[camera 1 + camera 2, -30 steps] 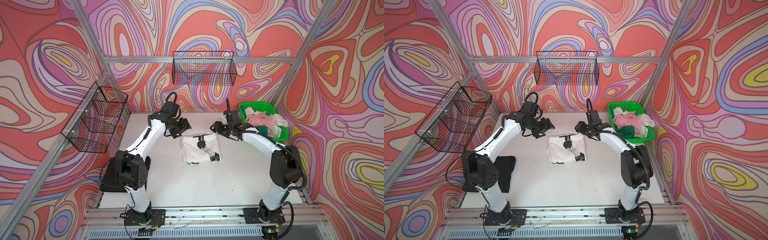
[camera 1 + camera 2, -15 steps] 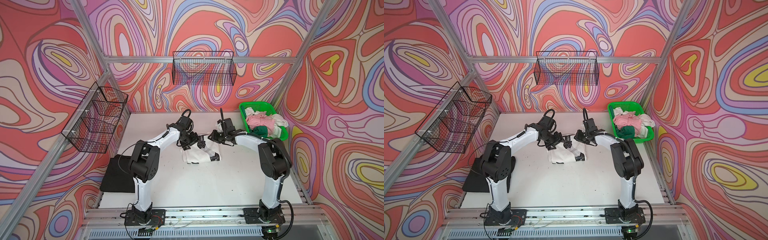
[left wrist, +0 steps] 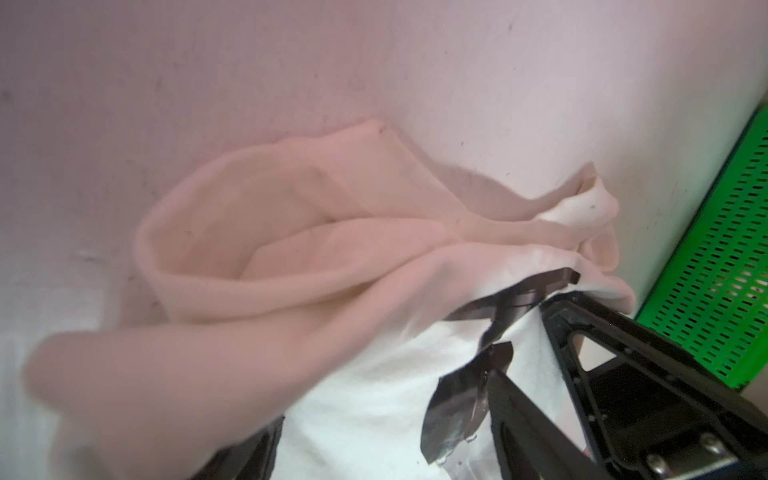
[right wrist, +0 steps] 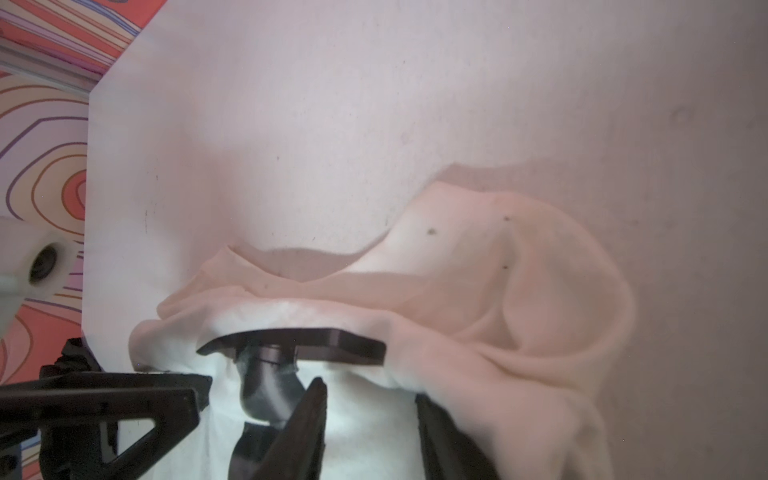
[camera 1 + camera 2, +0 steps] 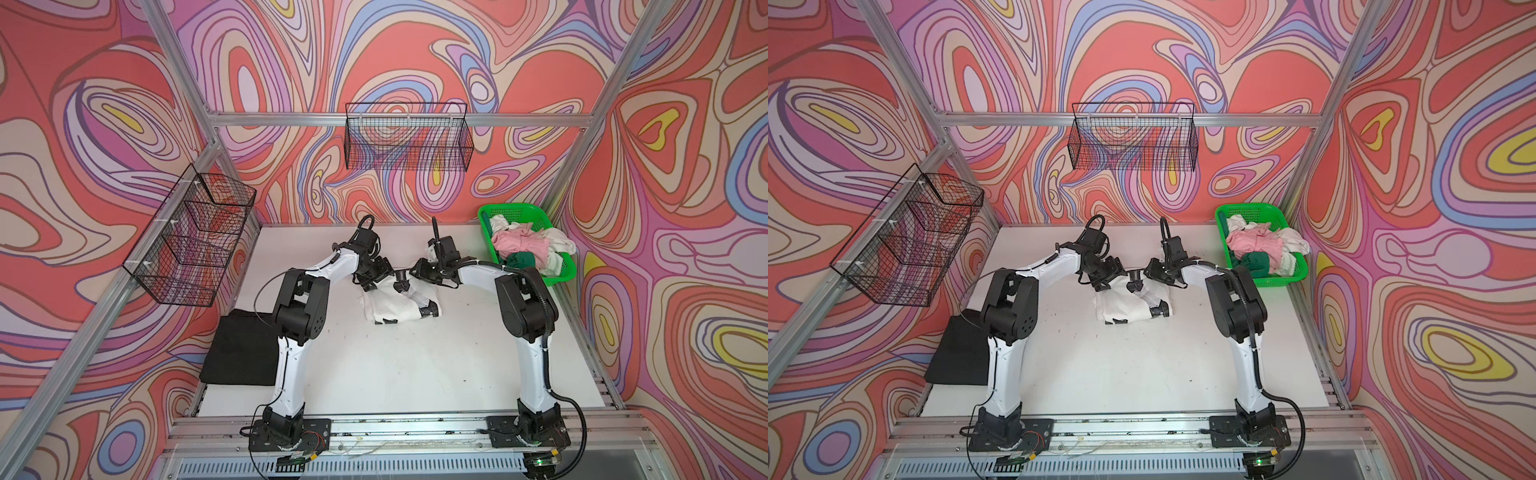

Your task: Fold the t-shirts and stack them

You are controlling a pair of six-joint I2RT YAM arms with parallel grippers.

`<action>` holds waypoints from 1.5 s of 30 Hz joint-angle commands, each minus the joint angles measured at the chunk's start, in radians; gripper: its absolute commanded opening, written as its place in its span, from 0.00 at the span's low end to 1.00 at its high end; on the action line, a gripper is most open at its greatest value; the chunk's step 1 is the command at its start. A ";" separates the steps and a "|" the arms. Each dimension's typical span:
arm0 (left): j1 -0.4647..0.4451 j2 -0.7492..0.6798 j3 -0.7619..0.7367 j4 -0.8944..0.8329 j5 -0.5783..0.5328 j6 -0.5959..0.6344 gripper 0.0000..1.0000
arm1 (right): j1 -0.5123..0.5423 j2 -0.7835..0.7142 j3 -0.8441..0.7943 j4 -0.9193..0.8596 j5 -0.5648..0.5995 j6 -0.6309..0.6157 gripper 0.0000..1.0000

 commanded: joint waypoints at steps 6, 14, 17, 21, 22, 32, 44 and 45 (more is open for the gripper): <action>0.005 -0.191 -0.195 0.060 0.042 -0.008 0.87 | 0.003 -0.154 -0.226 0.028 -0.014 0.035 0.52; 0.019 -0.589 -0.436 0.092 0.010 0.039 1.00 | 0.003 -0.513 -0.362 -0.114 0.102 -0.024 0.72; 0.060 -0.635 -0.498 0.031 0.010 0.070 1.00 | 0.003 -0.603 -0.413 -0.180 0.136 -0.011 0.85; 0.102 -0.604 -0.520 -0.061 0.022 0.115 1.00 | 0.003 -0.641 -0.489 -0.227 0.152 0.042 0.91; 0.102 -0.588 -0.514 -0.077 0.017 0.128 1.00 | 0.004 -0.637 -0.499 -0.232 0.158 0.046 0.93; 0.058 -0.415 -0.471 -0.113 -0.005 0.112 1.00 | 0.010 -0.494 -0.470 -0.229 0.166 0.111 0.85; -0.017 -0.271 -0.465 -0.044 0.006 0.048 0.97 | 0.035 -0.323 -0.435 -0.139 0.103 0.178 0.77; -0.021 -0.265 -0.469 -0.042 0.004 0.047 0.96 | 0.039 -0.313 -0.436 -0.129 0.093 0.184 0.76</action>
